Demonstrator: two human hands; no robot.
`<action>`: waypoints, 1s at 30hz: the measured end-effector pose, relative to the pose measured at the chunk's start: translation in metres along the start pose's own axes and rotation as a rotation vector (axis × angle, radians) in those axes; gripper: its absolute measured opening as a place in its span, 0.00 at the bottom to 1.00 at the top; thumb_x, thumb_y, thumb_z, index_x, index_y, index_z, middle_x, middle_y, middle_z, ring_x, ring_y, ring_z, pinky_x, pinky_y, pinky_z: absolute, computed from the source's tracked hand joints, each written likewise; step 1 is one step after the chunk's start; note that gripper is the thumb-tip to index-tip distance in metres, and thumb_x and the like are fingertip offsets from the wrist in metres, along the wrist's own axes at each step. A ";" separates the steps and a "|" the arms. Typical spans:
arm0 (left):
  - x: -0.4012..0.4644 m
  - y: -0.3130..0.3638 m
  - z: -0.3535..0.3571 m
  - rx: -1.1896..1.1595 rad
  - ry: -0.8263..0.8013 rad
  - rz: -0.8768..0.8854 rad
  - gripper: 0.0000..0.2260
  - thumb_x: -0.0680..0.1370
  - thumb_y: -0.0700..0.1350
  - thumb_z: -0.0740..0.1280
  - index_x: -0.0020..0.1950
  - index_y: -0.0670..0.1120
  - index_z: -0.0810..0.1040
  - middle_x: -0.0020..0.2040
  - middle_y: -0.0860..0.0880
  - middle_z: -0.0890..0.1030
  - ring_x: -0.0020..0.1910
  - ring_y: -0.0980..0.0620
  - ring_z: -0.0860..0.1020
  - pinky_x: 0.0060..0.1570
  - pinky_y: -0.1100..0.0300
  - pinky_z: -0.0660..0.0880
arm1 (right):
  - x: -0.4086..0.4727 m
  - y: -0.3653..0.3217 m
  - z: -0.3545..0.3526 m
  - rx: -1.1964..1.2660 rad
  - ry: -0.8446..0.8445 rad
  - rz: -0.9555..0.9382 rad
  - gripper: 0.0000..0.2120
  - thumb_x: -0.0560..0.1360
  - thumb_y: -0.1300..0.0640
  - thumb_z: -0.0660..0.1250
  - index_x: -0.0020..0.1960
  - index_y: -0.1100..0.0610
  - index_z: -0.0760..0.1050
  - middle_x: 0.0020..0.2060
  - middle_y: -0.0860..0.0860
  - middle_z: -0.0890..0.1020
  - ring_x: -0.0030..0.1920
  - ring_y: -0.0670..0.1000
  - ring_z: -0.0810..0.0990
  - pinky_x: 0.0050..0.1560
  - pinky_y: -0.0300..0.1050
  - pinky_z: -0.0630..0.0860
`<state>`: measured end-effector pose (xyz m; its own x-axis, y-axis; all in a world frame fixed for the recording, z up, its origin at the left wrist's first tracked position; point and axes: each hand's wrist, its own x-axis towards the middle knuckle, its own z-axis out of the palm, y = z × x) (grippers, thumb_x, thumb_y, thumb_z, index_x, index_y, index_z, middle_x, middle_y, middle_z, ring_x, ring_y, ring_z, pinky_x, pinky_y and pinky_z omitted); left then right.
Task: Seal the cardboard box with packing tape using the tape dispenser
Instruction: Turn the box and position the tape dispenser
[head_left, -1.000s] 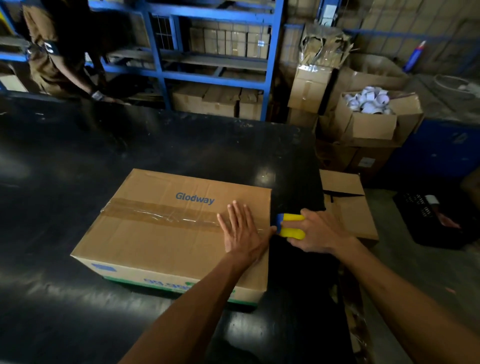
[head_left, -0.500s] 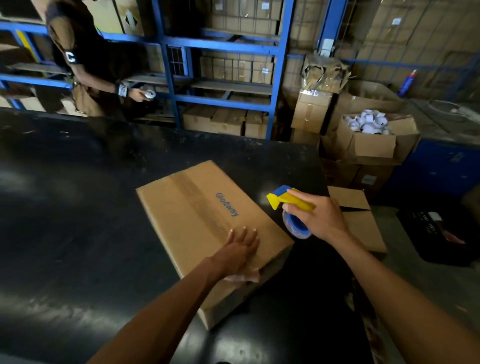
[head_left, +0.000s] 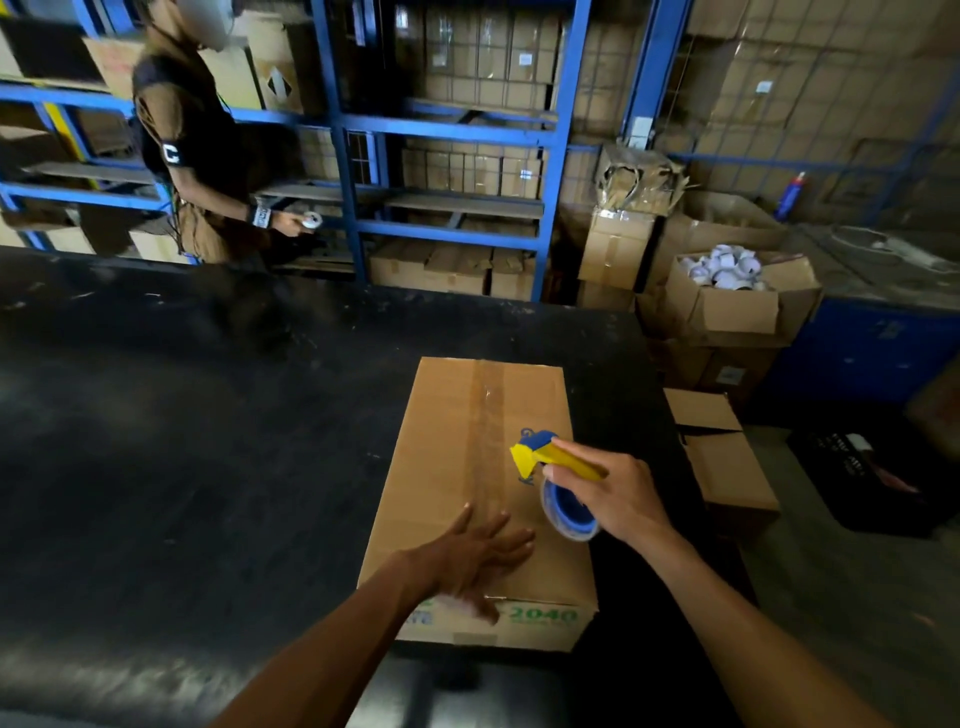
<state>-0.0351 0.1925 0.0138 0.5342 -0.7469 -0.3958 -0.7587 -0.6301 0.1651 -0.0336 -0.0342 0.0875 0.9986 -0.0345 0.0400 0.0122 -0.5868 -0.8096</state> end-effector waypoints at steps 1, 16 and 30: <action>-0.002 0.002 0.000 -0.007 0.009 -0.001 0.45 0.75 0.57 0.71 0.82 0.50 0.46 0.82 0.53 0.44 0.80 0.43 0.39 0.71 0.31 0.38 | -0.005 -0.003 0.000 0.015 0.006 0.002 0.27 0.62 0.31 0.72 0.59 0.36 0.78 0.50 0.40 0.85 0.49 0.39 0.81 0.47 0.38 0.77; -0.078 0.041 -0.049 -2.158 0.485 -0.265 0.31 0.80 0.65 0.56 0.63 0.39 0.79 0.55 0.40 0.84 0.58 0.44 0.81 0.68 0.47 0.72 | -0.080 -0.004 0.023 -0.125 0.033 -0.509 0.23 0.71 0.37 0.71 0.65 0.38 0.75 0.44 0.40 0.73 0.42 0.39 0.75 0.40 0.32 0.70; -0.102 0.031 -0.006 -2.365 0.630 -0.528 0.07 0.80 0.42 0.68 0.49 0.38 0.82 0.45 0.40 0.80 0.39 0.47 0.77 0.52 0.48 0.80 | -0.091 -0.025 0.054 -0.170 -0.070 -0.529 0.24 0.67 0.33 0.71 0.62 0.30 0.74 0.51 0.52 0.79 0.55 0.46 0.77 0.55 0.34 0.73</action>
<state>-0.1110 0.2483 0.0644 0.7727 -0.2083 -0.5996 0.6065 0.5211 0.6005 -0.1221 0.0269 0.0721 0.8597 0.3503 0.3718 0.5099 -0.6320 -0.5836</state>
